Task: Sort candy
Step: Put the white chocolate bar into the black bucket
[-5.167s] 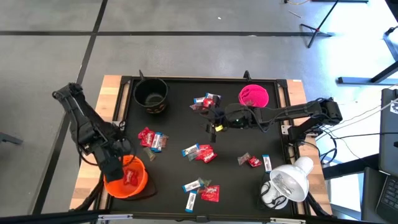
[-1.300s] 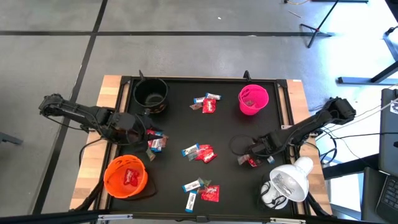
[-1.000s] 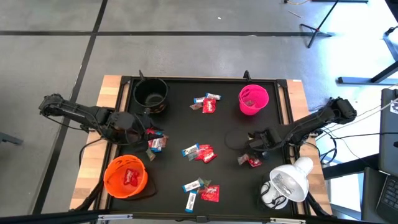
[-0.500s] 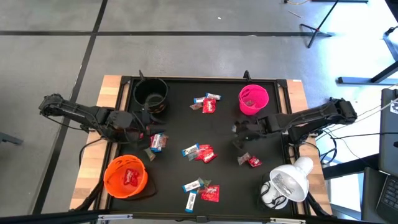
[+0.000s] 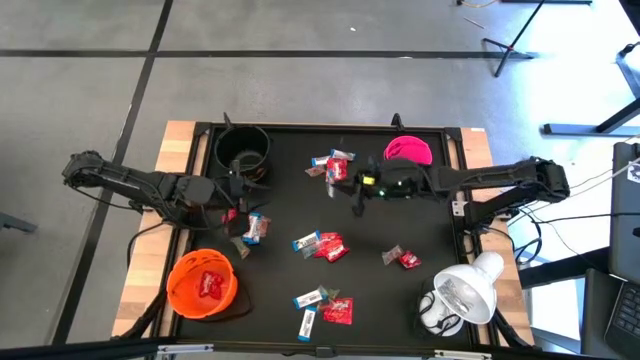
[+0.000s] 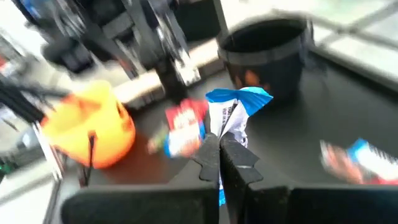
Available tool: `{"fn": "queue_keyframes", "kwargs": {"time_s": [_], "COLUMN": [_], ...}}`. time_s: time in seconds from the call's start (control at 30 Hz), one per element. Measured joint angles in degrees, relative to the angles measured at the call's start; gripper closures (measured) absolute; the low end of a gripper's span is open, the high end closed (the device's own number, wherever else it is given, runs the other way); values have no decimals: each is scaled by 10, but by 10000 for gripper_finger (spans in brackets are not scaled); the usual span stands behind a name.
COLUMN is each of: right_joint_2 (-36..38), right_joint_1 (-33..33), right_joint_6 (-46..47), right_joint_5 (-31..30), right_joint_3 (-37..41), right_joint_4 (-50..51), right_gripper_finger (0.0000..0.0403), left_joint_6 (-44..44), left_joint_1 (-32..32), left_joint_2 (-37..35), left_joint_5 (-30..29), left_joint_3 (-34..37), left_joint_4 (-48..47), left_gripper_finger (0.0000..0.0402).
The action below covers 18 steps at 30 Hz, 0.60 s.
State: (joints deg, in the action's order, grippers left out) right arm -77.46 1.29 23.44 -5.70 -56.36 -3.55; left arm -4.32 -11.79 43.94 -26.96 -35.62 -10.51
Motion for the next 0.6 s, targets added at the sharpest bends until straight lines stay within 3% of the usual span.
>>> {"fn": "queue_keyframes", "kwargs": {"time_s": [0.07,0.23,0.43,0.6], "right_joint_2": [-11,-43,-62,-61], "right_joint_1": [17,45,52,51], "right_joint_6": [-8,-11,-14,-27], "right_joint_5": [27,80,94,100], "right_joint_3": [0,0,0,0], "right_joint_4": [-45,-132,-183,-194], "right_gripper_finger": [403,403,403,403], "left_joint_6": [0,0,-11,-20], "left_joint_1": [15,80,141,173], "left_joint_2": [-1,16,79,141], "left_joint_5": [5,110,155,238], "left_joint_3": [0,0,0,0], "left_joint_4": [7,57,132,234], "left_gripper_finger": [266,237,183,155]}}
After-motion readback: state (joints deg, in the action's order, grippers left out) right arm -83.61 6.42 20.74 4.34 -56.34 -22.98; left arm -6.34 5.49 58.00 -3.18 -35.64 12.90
